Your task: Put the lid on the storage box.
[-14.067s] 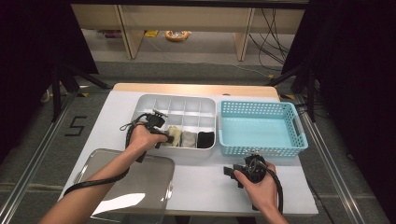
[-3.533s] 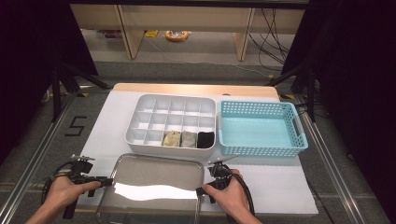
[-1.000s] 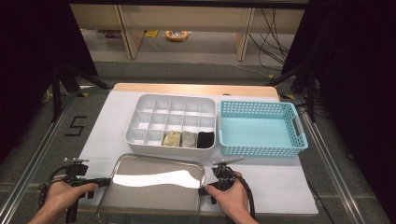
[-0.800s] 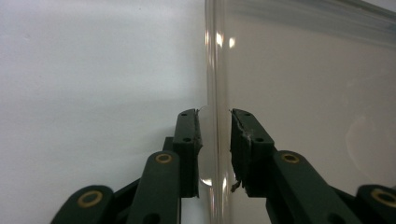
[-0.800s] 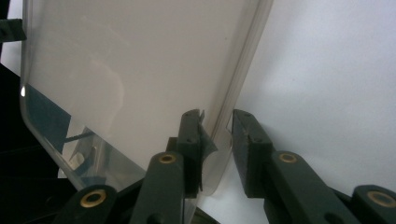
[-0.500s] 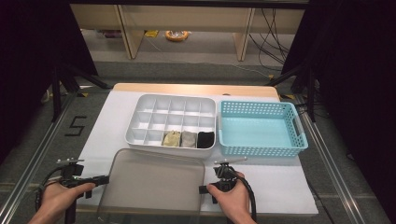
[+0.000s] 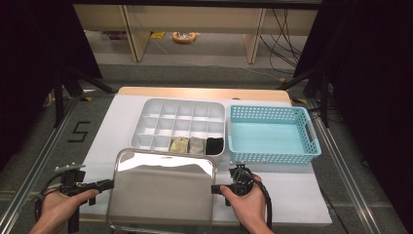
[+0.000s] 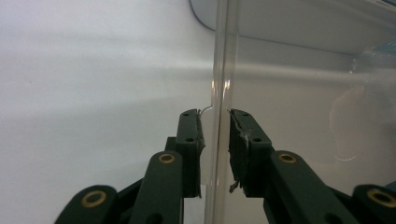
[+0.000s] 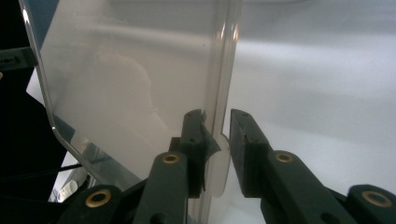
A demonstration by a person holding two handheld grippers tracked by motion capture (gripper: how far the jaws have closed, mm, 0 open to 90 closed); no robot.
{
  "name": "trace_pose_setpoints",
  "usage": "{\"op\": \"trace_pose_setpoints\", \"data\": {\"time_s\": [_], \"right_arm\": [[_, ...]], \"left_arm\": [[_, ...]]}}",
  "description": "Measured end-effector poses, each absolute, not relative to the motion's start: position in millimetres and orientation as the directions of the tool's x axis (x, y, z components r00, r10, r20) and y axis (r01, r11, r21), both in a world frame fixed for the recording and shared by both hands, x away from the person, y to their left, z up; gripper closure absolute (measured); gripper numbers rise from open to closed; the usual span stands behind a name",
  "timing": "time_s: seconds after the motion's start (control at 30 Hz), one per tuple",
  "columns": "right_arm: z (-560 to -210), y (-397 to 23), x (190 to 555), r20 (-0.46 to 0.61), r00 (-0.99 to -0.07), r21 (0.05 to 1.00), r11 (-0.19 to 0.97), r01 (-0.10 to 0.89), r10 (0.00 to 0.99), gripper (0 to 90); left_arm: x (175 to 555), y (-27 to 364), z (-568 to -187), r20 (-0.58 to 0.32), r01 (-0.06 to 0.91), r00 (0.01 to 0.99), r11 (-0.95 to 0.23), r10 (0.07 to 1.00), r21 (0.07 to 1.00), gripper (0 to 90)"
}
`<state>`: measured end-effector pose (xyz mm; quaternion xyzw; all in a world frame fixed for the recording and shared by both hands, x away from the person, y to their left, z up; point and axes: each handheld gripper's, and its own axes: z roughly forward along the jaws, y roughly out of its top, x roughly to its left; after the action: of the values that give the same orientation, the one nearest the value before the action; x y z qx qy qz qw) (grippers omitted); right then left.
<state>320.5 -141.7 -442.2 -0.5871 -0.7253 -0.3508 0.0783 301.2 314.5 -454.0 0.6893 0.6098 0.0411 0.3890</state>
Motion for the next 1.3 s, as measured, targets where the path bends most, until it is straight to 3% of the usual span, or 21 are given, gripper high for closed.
{"op": "trace_pose_setpoints", "data": {"time_s": [0.13, 0.23, 0.27, 0.33, 0.63, 0.83, 0.93, 1.0, 1.3], "right_arm": [[-437, -147, 324, 0.519, -0.337, 0.458, 0.077, 0.886, 0.786, 76.7], [-429, -148, 325, 0.533, -0.293, 0.437, 0.038, 0.898, 0.794, 76.7], [-431, -151, 328, 0.516, -0.336, 0.472, 0.066, 0.879, 0.788, 76.7], [-427, -151, 328, 0.522, -0.294, 0.448, 0.036, 0.893, 0.801, 76.7], [-421, -158, 332, 0.515, -0.312, 0.485, 0.029, 0.874, 0.798, 76.8], [-419, -159, 333, 0.520, -0.322, 0.501, 0.023, 0.865, 0.791, 76.8], [-415, -156, 333, 0.554, -0.278, 0.474, -0.023, 0.880, 0.785, 76.7], [-414, -158, 337, 0.507, -0.303, 0.509, 0.003, 0.861, 0.807, 76.7], [-407, -160, 346, 0.512, -0.315, 0.540, -0.014, 0.841, 0.799, 76.7]], "left_arm": [[303, 311, -456, -0.434, 0.788, 0.248, 0.080, 0.866, 0.610, 73.6], [304, 307, -454, -0.451, 0.783, 0.241, 0.102, 0.860, 0.613, 73.6], [305, 307, -453, -0.450, 0.781, 0.243, 0.102, 0.859, 0.616, 73.7], [307, 305, -451, -0.449, 0.778, 0.246, 0.101, 0.859, 0.620, 73.7], [312, 302, -446, -0.457, 0.771, 0.272, 0.092, 0.847, 0.630, 73.9], [316, 302, -438, -0.425, 0.751, 0.285, 0.076, 0.859, 0.656, 73.9], [318, 301, -435, -0.431, 0.741, 0.285, 0.088, 0.856, 0.666, 74.0], [321, 301, -432, -0.431, 0.737, 0.297, 0.082, 0.852, 0.670, 74.0], [334, 299, -423, -0.425, 0.710, 0.300, 0.097, 0.854, 0.697, 74.2]]}}
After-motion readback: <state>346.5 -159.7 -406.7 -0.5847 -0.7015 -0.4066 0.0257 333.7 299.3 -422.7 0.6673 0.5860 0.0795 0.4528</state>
